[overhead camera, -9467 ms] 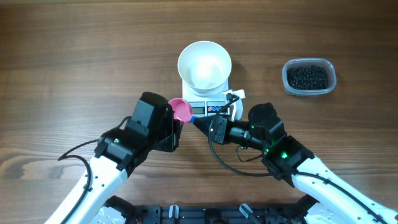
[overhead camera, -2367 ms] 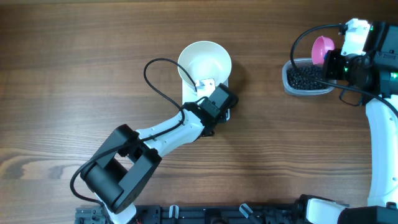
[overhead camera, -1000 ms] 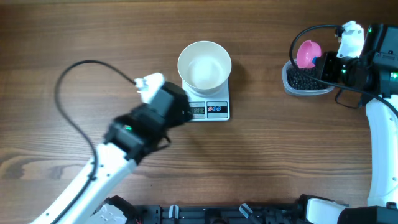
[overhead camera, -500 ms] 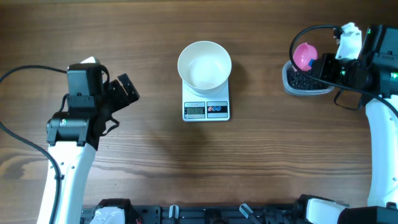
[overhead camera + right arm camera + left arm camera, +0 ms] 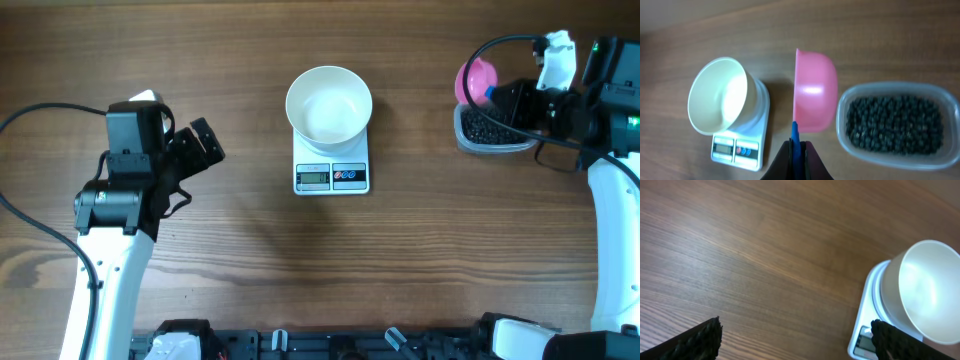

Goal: Scoop item into bowl and weigh 150g on scale
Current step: 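Retract the left gripper away from the scale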

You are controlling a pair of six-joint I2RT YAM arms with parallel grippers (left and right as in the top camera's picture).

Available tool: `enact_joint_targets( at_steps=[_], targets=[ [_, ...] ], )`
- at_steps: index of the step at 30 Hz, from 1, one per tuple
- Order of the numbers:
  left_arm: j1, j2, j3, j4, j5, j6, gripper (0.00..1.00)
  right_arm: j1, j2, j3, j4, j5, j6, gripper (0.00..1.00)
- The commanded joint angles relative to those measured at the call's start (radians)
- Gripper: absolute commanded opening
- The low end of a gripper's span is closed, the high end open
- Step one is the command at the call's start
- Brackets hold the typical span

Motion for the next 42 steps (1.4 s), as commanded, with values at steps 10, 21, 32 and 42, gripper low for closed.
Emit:
enact_joint_targets(
  at_steps=[10, 21, 32, 42],
  targets=[
    [0.005, -0.071, 0.079, -0.103, 0.221, 0.350, 1.00, -0.003, -0.013, 0.019, 0.047, -0.027, 0.038, 0.04],
    [0.005, -0.164, 0.135, -0.191, 0.223, 0.620, 1.00, -0.002, -0.013, 0.019, 0.040, -0.027, 0.035, 0.04],
    [0.005, -0.169, 0.196, -0.217, 0.301, 0.705, 1.00, 0.000, -0.013, 0.019, 0.039, -0.027, 0.034, 0.04],
    [0.005, -0.168, 0.196, -0.292, 0.473, 0.933, 1.00, 0.000, -0.013, 0.019, 0.039, -0.027, 0.035, 0.04]
  ],
)
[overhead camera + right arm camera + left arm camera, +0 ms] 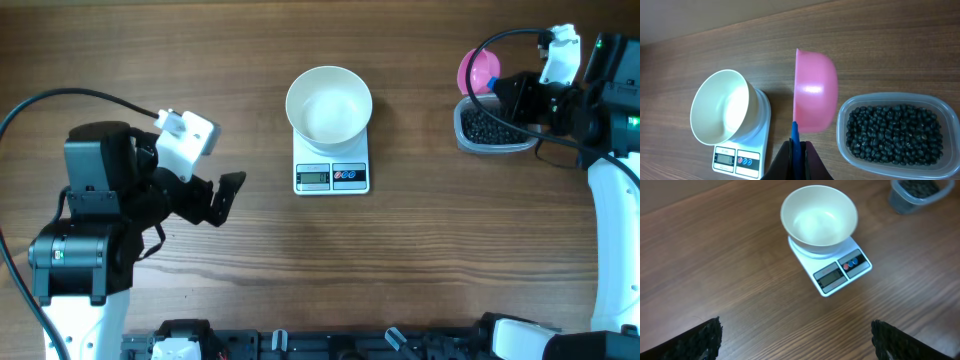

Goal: Scoop item into bowl and weigh 150g on scale
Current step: 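Retract the left gripper away from the scale, then dip the pink scoop into the black beans with the right gripper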

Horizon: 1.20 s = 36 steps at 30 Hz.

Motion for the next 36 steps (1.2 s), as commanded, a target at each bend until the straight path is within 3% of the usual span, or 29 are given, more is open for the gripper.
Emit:
enact_joint_targets(
  at_steps=[1, 17, 22, 27, 31, 36],
  targets=[
    [0.005, -0.005, 0.019, -0.010, 0.063, 0.127, 1.00, 0.000, -0.013, 0.019, 0.002, -0.027, 0.004, 0.04],
    [0.005, -0.005, 0.018, -0.045, 0.091, 0.160, 1.00, 0.000, -0.013, 0.019, -0.002, -0.027, 0.003, 0.04],
    [0.005, -0.005, 0.018, -0.046, 0.091, 0.160, 1.00, 0.000, -0.013, 0.019, -0.031, -0.008, -0.056, 0.04],
    [0.005, -0.005, 0.018, -0.046, 0.091, 0.160, 1.00, 0.000, -0.053, 0.039, -0.142, 0.179, -0.158, 0.04],
    [0.005, -0.005, 0.018, -0.046, 0.091, 0.160, 1.00, 0.000, -0.075, 0.163, -0.241, 0.350, -0.230, 0.04],
    [0.005, -0.005, 0.018, -0.046, 0.091, 0.160, 1.00, 0.000, -0.074, 0.249, -0.378, 0.404, -0.243, 0.04]
  ],
)
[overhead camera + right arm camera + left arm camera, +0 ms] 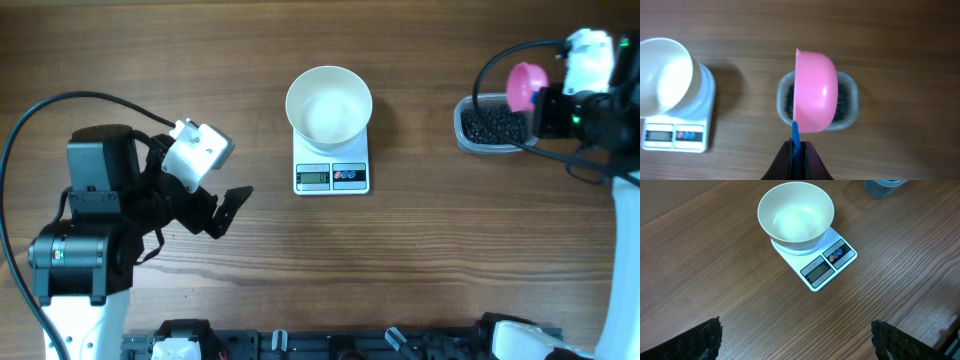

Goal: Scoop item into bowl and weigh 150g on scale
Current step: 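Dip the pink scoop into the black beans with the right gripper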

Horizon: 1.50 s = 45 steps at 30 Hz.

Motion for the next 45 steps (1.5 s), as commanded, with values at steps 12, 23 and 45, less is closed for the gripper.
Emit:
enact_joint_targets(
  at_steps=[12, 23, 45],
  targets=[
    [0.005, -0.005, 0.018, -0.001, 0.019, 0.023, 1.00, 0.000, 0.187, 0.036, -0.051, 0.187, -0.073, 0.04],
    [0.005, -0.005, 0.018, -0.001, 0.019, 0.022, 1.00, 0.001, 0.373, 0.036, 0.035, 0.205, -0.076, 0.04],
    [0.005, -0.005, 0.018, -0.001, 0.019, 0.023, 1.00, 0.091, 0.567, 0.031, 0.072, 0.315, -0.128, 0.04]
  ],
)
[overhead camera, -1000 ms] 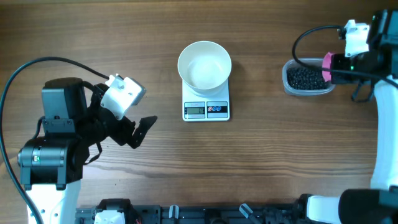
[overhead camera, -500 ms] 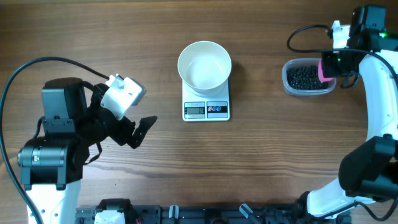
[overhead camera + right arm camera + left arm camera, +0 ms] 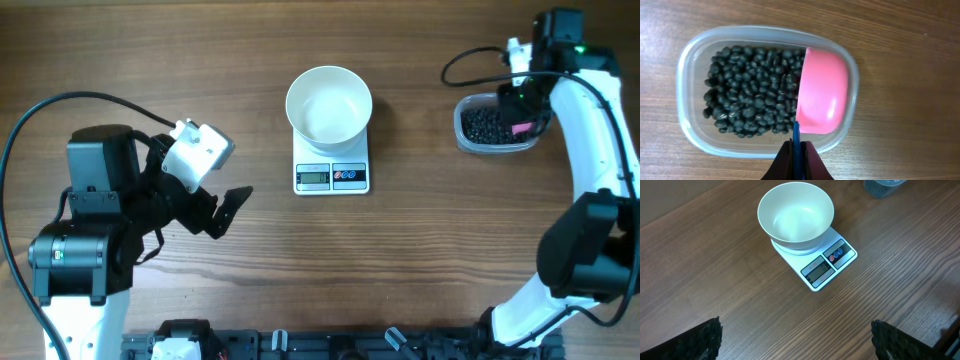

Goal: Scoop item into bowl and weigh 150g on scale
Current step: 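Dip the pink scoop into the black beans with the right gripper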

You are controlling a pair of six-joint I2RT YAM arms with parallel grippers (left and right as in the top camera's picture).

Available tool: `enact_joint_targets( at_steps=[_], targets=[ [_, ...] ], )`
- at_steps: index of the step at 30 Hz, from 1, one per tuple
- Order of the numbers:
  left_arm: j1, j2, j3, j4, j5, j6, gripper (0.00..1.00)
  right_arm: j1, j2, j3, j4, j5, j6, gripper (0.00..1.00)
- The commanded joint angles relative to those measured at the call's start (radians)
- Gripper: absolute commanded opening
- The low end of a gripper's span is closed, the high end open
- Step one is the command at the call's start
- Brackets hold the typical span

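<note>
A white bowl (image 3: 329,103) stands empty on a small white scale (image 3: 332,175) at the table's middle; both also show in the left wrist view, bowl (image 3: 795,215), scale (image 3: 815,260). At the right a clear tub of black beans (image 3: 747,107) holds the pink scoop (image 3: 822,97), tipped on its side down among the beans. My right gripper (image 3: 796,150) is shut on the scoop's blue handle (image 3: 796,135). In the overhead view the tub (image 3: 489,128) lies under that arm. My left gripper (image 3: 795,335) hangs open, wide apart, well left of the scale.
The wooden table (image 3: 420,270) carries nothing else beside the scale and tub. Black cables (image 3: 60,105) loop off the left arm and another runs near the right arm's wrist (image 3: 470,60).
My right gripper has come down with the pink scoop from above the tub into it, so the scoop now sits among the beans. The left arm has not moved.
At first the right gripper held the scoop left of the tub while the left arm sat near the table's left. The left arm then swung out facing the scale and stayed. The scoop went over the tub, and now rests in the beans.
</note>
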Motion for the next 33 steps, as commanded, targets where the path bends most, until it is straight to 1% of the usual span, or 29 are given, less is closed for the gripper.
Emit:
enact_joint_targets(
  at_steps=[1, 6, 10, 13, 21, 29, 33],
  targets=[
    [0.005, -0.005, 0.018, -0.001, 0.019, 0.016, 1.00, 0.010, 0.055, 0.006, -0.012, 0.007, -0.027, 0.04],
    [0.005, -0.005, 0.018, -0.001, 0.019, 0.016, 1.00, 0.008, 0.055, 0.006, -0.060, -0.060, -0.082, 0.04],
    [0.005, -0.005, 0.018, -0.001, 0.019, 0.016, 1.00, 0.008, 0.055, 0.006, -0.083, -0.120, -0.103, 0.04],
    [0.005, -0.005, 0.018, -0.001, 0.019, 0.016, 1.00, 0.004, 0.055, 0.006, -0.087, -0.126, -0.102, 0.04],
    [0.005, -0.005, 0.018, -0.001, 0.019, 0.016, 1.00, -0.082, 0.055, 0.006, -0.113, -0.386, -0.106, 0.04],
    [0.005, -0.005, 0.018, -0.001, 0.019, 0.016, 1.00, -0.141, 0.055, 0.006, -0.124, -0.460, -0.101, 0.04],
    [0.005, -0.005, 0.018, -0.001, 0.019, 0.016, 1.00, -0.185, 0.055, 0.006, -0.123, -0.494, -0.076, 0.04]
  ],
)
